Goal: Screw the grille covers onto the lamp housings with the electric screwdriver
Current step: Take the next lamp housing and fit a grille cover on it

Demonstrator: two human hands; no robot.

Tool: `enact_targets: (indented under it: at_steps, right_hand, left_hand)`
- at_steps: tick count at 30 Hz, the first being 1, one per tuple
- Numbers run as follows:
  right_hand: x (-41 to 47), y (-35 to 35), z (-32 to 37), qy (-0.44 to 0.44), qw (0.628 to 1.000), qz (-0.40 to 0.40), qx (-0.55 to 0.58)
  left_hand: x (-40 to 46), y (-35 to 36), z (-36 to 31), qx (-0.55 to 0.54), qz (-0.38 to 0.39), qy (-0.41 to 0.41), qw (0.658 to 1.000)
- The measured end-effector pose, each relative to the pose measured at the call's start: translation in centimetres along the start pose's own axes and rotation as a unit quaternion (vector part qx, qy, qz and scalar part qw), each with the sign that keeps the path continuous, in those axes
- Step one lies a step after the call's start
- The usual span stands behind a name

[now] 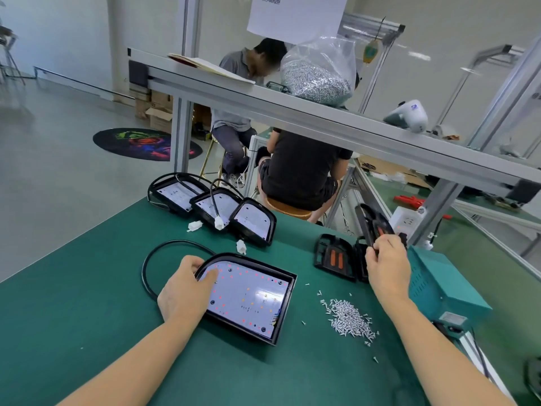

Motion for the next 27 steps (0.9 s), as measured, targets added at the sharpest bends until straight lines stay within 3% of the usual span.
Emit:
enact_targets:
  at_steps: [4, 7, 13, 18, 23, 27]
  right_hand:
    - [-3.7, -2.9, 6.4, -0.155, 0.983, -0.029, 0.090]
    - [-8.7, -3.8, 11.2, -0.253, 0.956, -0.005, 0.147]
    - [-16.7, -2.7, 18.0, -0.393, 0.911, 0.050, 0.117]
    - [-18.6, -2.2, 19.7, -0.432, 0.897, 0.073, 0.062]
    - [-19.5, -0.7, 19.9, -0.446, 0.886, 0.126, 0.008]
    - [-19.1, 0.3, 19.6, -0.428, 0.879, 0.207, 0.027]
  left_hand:
    - [1.3, 0.5, 0.2, -0.013, 0.062, 0.013, 0.998]
    - [2.7, 1.1, -0.1, -0.103, 0.154, 0.040, 0.982]
    - [2.8, 1.3, -2.0, -0.224, 0.242, 0.038, 0.943]
    - [2.5, 1.8, -1.8, -0.279, 0.335, -0.030, 0.899]
    - [2.5, 2.5, -1.5, -0.287, 0.377, -0.030, 0.880]
    - [2.0, 2.8, -1.5, -0.288, 0.416, -0.012, 0.863]
Point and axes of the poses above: each hand's wrist, its own x-axis towards the middle knuckle, its own y-axis out of the palm, z = x × y, the point moved 7 cm from there along x, towards the middle knuckle, and after that the axes turned 8 degrees about z, right-handed, at the moved point
